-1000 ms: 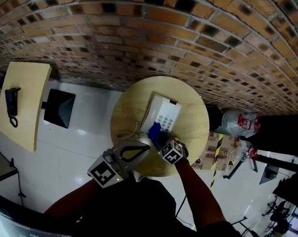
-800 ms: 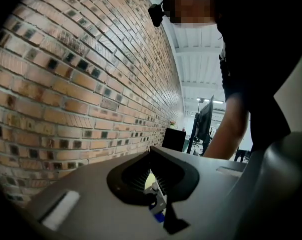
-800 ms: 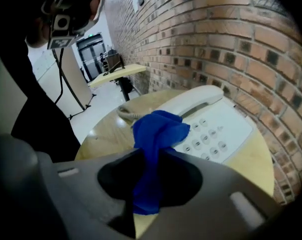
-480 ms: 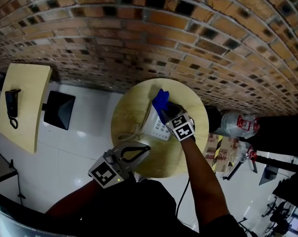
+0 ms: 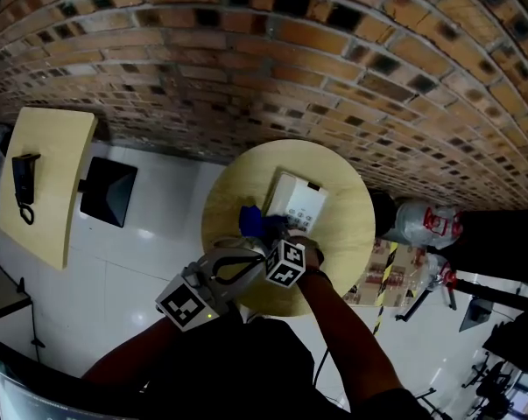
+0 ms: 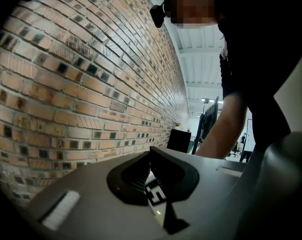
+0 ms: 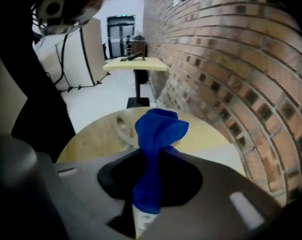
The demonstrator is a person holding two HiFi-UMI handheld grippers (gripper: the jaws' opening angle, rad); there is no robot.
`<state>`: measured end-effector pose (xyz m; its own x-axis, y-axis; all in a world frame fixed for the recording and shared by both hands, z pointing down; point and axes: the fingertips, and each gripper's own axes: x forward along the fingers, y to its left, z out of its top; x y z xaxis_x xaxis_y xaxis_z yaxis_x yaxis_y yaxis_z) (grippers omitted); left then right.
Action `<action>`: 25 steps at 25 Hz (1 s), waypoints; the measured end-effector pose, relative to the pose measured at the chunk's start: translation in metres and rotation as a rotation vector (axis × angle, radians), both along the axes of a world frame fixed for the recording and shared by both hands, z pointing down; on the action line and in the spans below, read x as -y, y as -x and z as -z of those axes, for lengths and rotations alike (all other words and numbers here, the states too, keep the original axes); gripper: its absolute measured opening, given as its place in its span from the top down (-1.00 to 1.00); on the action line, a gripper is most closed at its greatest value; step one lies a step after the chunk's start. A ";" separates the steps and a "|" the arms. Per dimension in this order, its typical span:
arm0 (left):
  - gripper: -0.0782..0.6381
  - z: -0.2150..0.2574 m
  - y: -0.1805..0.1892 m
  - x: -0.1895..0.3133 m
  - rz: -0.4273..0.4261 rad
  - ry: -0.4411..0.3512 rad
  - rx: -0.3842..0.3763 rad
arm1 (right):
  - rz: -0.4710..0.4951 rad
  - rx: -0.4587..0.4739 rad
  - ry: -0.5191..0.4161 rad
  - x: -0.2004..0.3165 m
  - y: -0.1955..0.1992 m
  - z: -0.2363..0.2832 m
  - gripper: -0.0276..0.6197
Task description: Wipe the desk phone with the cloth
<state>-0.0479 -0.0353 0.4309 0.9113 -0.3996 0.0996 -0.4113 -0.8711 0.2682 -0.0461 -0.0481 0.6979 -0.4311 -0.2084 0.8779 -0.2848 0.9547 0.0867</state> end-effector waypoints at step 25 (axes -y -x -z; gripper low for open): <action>0.82 -0.013 -0.043 -0.019 -0.129 0.023 0.038 | -1.066 0.121 0.184 0.014 -0.297 -0.070 0.63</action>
